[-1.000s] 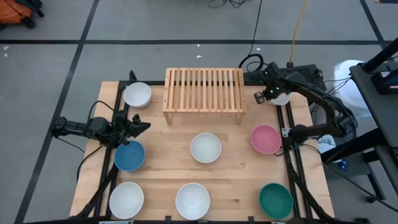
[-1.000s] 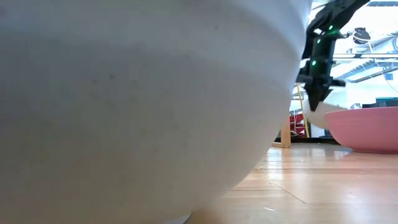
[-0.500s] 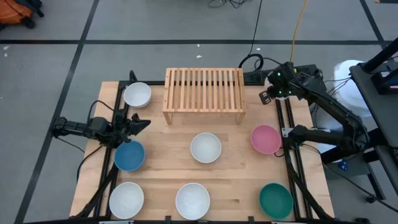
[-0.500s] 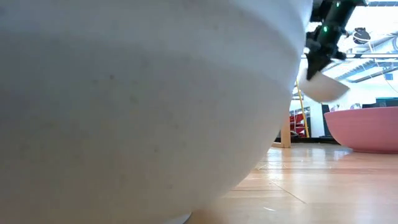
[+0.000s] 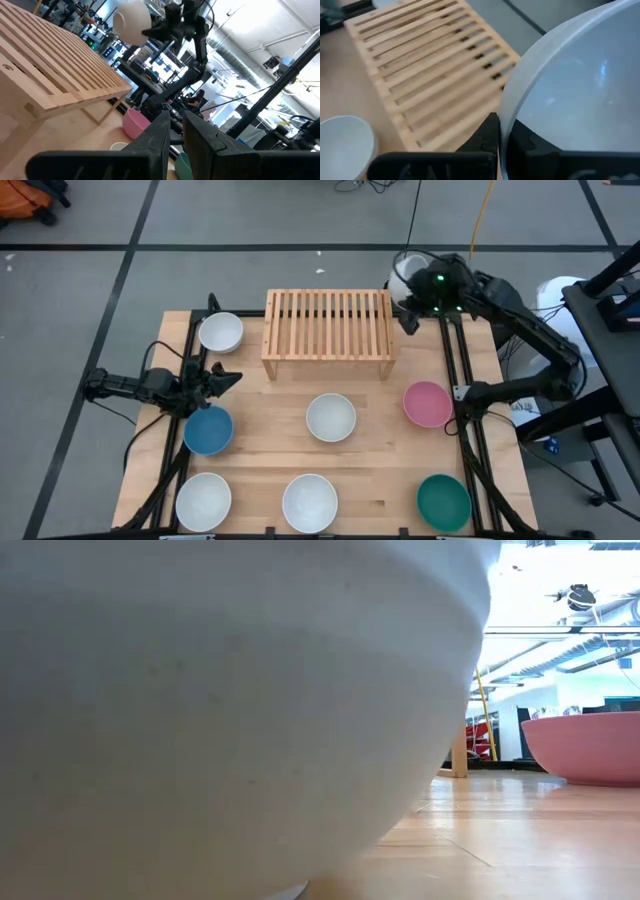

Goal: Place and stack bowls onto a shelf
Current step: Put the white bowl on the shelf

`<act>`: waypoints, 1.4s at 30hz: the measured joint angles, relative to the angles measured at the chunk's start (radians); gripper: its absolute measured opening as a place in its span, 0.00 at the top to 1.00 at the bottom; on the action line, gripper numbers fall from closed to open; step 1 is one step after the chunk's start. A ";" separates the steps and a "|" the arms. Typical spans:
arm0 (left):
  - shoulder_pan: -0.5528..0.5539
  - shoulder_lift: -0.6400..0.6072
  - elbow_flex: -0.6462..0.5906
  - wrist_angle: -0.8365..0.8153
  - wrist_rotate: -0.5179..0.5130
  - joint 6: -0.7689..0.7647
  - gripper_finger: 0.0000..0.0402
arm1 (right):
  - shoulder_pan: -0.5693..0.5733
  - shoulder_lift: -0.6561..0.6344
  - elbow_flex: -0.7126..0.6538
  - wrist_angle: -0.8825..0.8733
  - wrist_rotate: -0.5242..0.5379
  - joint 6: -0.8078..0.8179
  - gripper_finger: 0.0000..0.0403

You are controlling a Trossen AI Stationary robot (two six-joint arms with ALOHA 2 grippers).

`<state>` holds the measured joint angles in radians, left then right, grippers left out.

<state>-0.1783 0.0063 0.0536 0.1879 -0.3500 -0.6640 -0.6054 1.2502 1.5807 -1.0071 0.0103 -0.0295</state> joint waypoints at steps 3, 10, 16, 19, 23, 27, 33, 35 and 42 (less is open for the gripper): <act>0.000 0.000 0.000 0.000 0.000 0.000 0.86 | 0.048 0.081 0.091 -0.063 -0.015 -0.025 1.00; 0.000 0.000 0.000 0.000 0.000 0.001 0.86 | 0.128 0.257 0.292 -0.217 -0.014 -0.075 1.00; 0.000 0.000 0.000 0.000 0.000 0.006 0.86 | 0.160 0.384 0.452 -0.343 -0.011 -0.098 1.00; 0.000 0.000 0.000 0.000 0.000 0.006 0.86 | 0.174 0.439 0.507 -0.409 -0.010 -0.123 1.00; 0.000 0.000 0.000 -0.001 0.000 0.006 0.86 | 0.191 0.499 0.537 -0.453 -0.011 -0.138 1.00; 0.000 0.000 0.000 -0.001 0.000 0.006 0.86 | 0.209 0.548 0.538 -0.482 -0.011 -0.158 1.00; 0.000 0.000 0.000 -0.001 0.000 0.005 0.86 | 0.216 0.594 0.538 -0.511 -0.009 -0.169 1.00; 0.000 0.000 0.000 -0.001 0.000 0.005 0.86 | 0.216 0.599 0.538 -0.515 -0.008 -0.173 1.00; 0.000 0.000 0.000 -0.002 0.000 0.005 0.86 | 0.215 0.602 0.538 -0.524 -0.008 -0.175 1.00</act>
<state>-0.1780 0.0067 0.0536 0.1864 -0.3496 -0.6594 -0.3904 1.8523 2.1189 -1.5314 0.0021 -0.2045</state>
